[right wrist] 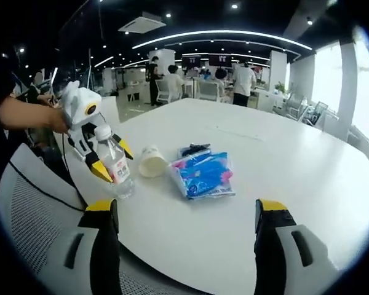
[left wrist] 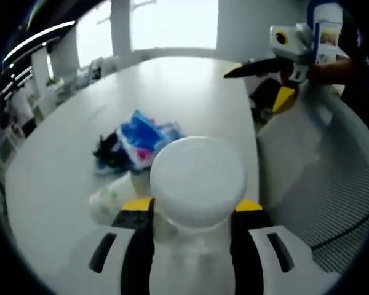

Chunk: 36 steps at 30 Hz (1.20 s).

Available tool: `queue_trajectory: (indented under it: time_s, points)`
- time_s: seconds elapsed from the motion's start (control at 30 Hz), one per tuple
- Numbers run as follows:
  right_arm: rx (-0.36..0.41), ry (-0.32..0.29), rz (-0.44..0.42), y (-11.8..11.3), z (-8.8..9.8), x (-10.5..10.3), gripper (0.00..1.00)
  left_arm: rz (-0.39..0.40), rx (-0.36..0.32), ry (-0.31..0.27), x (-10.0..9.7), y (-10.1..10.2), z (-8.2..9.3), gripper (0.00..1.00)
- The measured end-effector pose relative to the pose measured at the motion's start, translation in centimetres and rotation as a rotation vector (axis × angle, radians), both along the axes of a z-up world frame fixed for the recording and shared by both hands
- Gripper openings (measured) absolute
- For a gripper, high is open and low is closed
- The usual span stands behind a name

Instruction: Arrange the tabletop items into an orderly group along one side of the table until the central work area is clear of visible clutter.

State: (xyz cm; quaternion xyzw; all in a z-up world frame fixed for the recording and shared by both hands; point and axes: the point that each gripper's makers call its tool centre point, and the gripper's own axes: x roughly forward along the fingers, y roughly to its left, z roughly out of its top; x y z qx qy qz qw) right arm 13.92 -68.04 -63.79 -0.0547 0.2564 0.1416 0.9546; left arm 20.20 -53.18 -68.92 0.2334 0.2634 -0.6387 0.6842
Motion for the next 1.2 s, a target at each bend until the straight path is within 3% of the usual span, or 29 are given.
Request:
queue_trajectory:
  time_s: [0.63, 0.83, 1.2]
  points:
    - [-0.021, -0.012, 0.006, 0.0, 0.1, 0.0, 0.97, -0.069, 0.019, -0.025, -0.3, 0.1, 0.5, 0.4]
    - [-0.039, -0.012, 0.008, -0.1, 0.0, 0.0, 0.96, -0.078, -0.001, -0.001, -0.2, 0.0, 1.6, 0.4]
    - [-0.048, -0.016, 0.008, -0.2, 0.0, 0.0, 0.97, -0.096, -0.011, -0.011, 1.4, 0.9, 3.5, 0.4]
